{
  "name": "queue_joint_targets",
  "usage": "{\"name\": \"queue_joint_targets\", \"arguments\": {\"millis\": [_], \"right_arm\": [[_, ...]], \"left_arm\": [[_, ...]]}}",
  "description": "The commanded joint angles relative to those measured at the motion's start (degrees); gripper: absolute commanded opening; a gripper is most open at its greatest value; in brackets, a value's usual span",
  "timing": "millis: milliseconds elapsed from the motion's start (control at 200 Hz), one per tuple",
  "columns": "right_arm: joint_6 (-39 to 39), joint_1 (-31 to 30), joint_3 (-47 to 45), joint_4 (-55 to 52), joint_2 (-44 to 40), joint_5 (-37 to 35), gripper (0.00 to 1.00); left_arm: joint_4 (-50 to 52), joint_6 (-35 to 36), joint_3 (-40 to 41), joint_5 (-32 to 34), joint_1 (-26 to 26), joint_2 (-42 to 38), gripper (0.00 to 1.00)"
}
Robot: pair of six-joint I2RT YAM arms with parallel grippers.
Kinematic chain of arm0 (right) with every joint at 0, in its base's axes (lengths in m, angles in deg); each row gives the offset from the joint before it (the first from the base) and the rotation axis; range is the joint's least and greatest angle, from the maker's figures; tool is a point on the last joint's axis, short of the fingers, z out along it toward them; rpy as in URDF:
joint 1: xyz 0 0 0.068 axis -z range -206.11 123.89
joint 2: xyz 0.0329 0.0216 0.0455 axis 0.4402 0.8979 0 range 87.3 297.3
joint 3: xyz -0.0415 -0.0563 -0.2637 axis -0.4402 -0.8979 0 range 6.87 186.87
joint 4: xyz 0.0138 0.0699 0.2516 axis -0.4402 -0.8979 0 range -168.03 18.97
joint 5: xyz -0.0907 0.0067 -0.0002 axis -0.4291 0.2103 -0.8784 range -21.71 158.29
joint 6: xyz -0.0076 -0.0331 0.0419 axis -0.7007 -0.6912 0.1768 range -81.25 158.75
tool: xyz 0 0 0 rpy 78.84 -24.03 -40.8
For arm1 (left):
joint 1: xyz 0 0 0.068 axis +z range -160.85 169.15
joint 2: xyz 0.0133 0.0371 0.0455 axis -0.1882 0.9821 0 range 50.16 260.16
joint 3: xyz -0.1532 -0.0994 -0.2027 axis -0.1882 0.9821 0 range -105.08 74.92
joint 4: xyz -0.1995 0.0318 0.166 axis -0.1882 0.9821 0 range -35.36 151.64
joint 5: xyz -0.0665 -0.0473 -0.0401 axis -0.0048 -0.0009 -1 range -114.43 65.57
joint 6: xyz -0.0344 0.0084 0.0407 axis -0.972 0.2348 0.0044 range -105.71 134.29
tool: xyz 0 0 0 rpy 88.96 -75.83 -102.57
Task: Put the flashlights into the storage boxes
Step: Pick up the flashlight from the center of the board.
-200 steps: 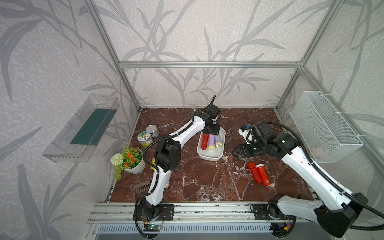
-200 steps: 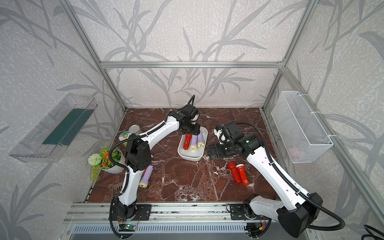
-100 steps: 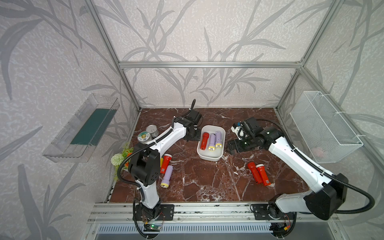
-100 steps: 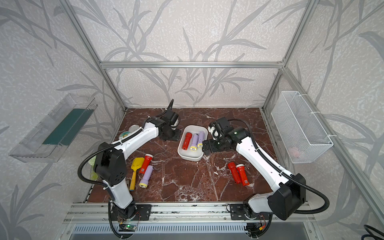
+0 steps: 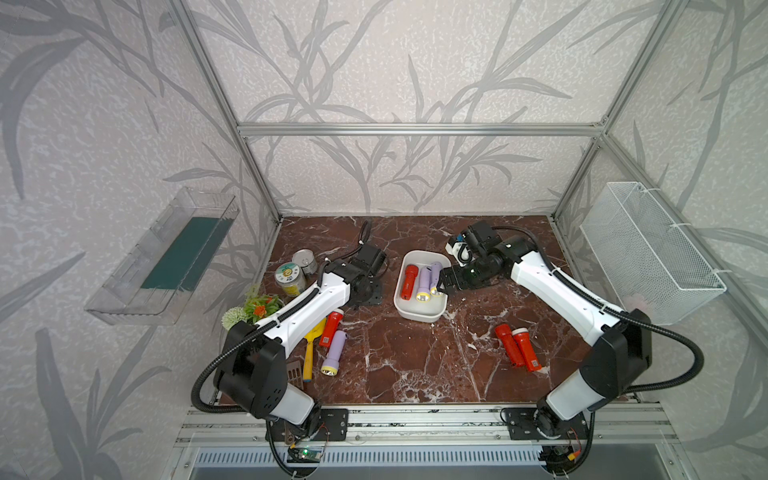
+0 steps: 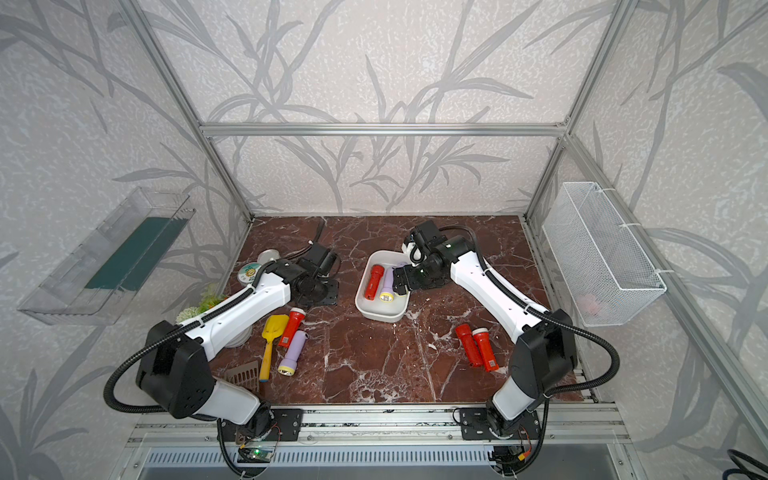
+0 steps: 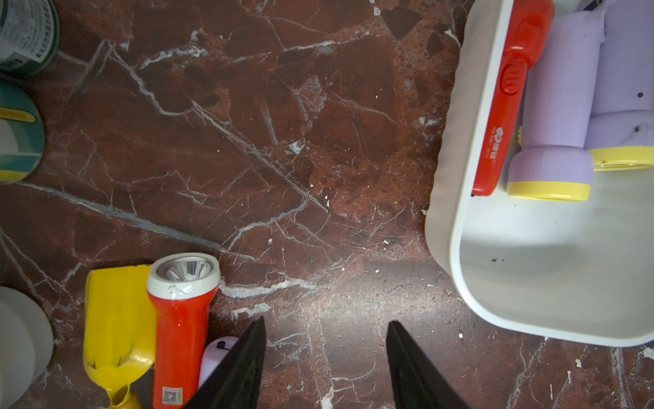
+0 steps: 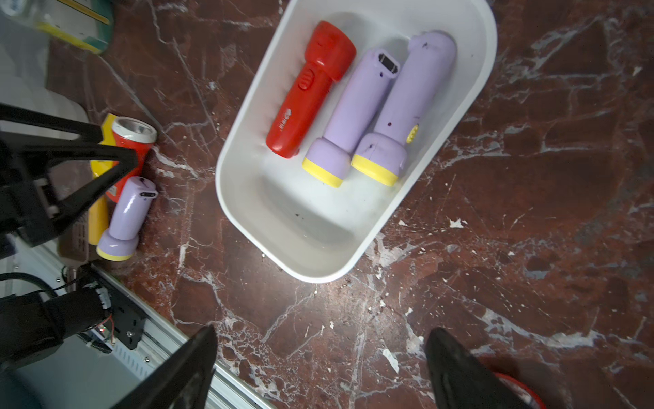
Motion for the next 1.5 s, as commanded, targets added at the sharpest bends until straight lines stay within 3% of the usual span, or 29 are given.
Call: {"name": "queue_joint_targets", "arguments": {"millis": [0, 105, 395, 625, 1045, 1494], "right_arm": [[0.35, 1.41, 1.22, -7.31, 4.09, -3.26, 0.87], [1.71, 2.09, -2.93, -5.91, 4.98, -3.16, 0.84], [5.17, 2.61, -13.88, -2.24, -2.45, -5.02, 0.83], [9.06, 2.60, -19.03, -3.52, -7.07, -8.47, 0.83], [15.32, 3.65, -27.53, -5.63, -13.22, -13.98, 0.83], [18.15, 4.84, -33.00, -6.25, -12.89, -18.31, 0.83]], "left_arm": [[-1.78, -2.12, 1.55, -2.26, 0.26, -1.77, 0.58], [-4.51, -1.37, 1.44, -6.10, 0.28, -2.00, 0.61], [-11.50, 2.97, 0.37, -16.35, 0.18, -1.96, 0.79], [-12.41, 5.79, -4.52, -21.38, -0.07, 3.56, 0.99], [-14.17, 7.60, -15.18, -26.61, -1.67, 12.97, 0.99], [-14.14, 7.86, -22.90, -27.51, -3.42, 18.73, 0.99]]}}
